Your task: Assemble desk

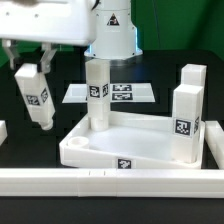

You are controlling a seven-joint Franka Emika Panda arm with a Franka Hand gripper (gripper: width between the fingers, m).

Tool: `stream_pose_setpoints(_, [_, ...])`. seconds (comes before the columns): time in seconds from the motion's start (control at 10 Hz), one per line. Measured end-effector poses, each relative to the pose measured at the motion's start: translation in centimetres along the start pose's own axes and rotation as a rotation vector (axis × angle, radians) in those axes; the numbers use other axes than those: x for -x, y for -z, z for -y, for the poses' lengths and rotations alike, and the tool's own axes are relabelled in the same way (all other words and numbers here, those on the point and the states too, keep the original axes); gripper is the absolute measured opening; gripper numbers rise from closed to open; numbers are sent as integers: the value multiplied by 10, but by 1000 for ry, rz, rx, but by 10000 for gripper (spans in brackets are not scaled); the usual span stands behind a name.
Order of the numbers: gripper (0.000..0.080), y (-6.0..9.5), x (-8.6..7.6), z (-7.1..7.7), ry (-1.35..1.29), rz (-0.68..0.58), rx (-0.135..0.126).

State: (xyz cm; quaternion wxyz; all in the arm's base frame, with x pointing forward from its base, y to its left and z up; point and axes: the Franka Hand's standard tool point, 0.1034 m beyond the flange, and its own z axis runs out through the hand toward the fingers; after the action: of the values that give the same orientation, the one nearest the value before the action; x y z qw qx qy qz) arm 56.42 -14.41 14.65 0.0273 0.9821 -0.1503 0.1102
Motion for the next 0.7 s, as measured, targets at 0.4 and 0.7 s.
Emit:
stream_pose_setpoints(0.4, [287, 10, -4, 15, -3, -3, -18])
stream_pose_setpoints(0.7, [287, 18, -11, 34, -16, -3, -37])
